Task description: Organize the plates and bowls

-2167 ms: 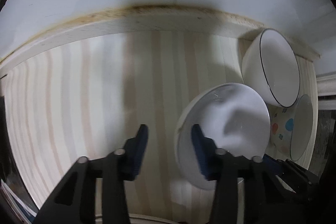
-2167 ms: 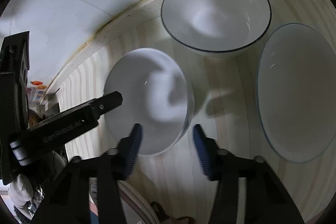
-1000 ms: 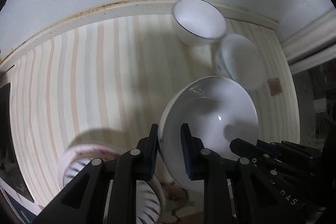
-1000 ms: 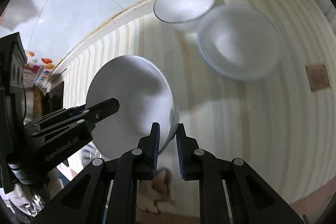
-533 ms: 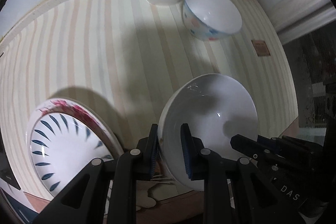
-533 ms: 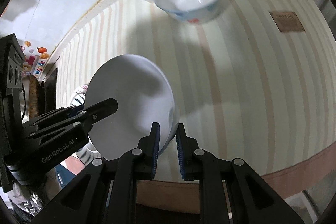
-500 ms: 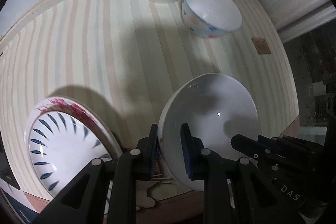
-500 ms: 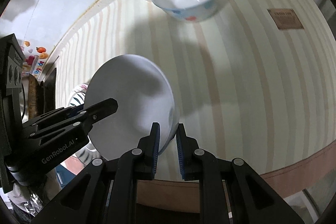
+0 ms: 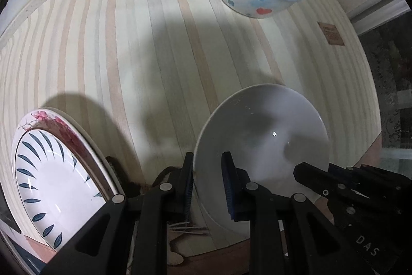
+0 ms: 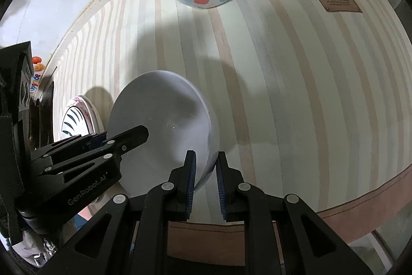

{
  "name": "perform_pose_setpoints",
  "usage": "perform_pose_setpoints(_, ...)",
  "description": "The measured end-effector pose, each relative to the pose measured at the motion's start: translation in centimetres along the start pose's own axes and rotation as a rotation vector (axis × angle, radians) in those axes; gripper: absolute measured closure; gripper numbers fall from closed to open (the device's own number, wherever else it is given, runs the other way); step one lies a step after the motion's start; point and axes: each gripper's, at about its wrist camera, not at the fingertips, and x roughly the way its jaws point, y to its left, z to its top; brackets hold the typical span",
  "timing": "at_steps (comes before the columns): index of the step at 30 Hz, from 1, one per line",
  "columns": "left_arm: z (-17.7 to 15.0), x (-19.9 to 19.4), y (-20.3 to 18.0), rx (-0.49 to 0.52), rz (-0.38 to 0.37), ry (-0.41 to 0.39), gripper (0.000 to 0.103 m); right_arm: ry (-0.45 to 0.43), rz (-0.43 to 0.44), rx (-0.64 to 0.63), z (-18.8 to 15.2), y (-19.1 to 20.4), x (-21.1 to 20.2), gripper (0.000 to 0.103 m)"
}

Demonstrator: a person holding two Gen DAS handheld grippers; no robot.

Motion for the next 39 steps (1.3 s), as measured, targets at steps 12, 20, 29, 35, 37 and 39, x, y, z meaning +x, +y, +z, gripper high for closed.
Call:
perform_pose_setpoints(12, 1.3, -0.9, -1.2, -0.001, 0.031, 0.007, 0.084, 0.069, 0.049, 0.011, 0.5, -1.1, -0.3, 0.082)
perform_pose_setpoints(20, 6.9, -8.1, 0.2, -0.069, -0.012, -0.145, 0.067, -0.05, 0.13, 0.08, 3.9, -4.6, -6.8, 0.062)
perform_pose_setpoints(29, 17.4, -3.7, -0.8, -0.111, -0.079, -0.093, 0.067, -0.15, 0.151, 0.105, 14.7, -5.7, -6.7, 0.055)
perform_pose_setpoints(35, 20.2, 0.6, -2.1, -0.07, -0.05, -0.013, 0.067, -0.106, 0.12, 0.109, 19.3, -5.7, -2.8, 0.055)
perform_pose_setpoints(37, 20.6, 1.6, -2.6, -0.053, -0.035, 0.0, 0.07, -0.089, 0.111, 0.109, 20.1, -5.4, -1.4, 0.055)
perform_pose_setpoints(39, 20.5, 2.0, -3.0, -0.047, -0.024, -0.004, 0.084, -0.077, 0.089, 0.099, 20.6, -5.1, -0.2, 0.072)
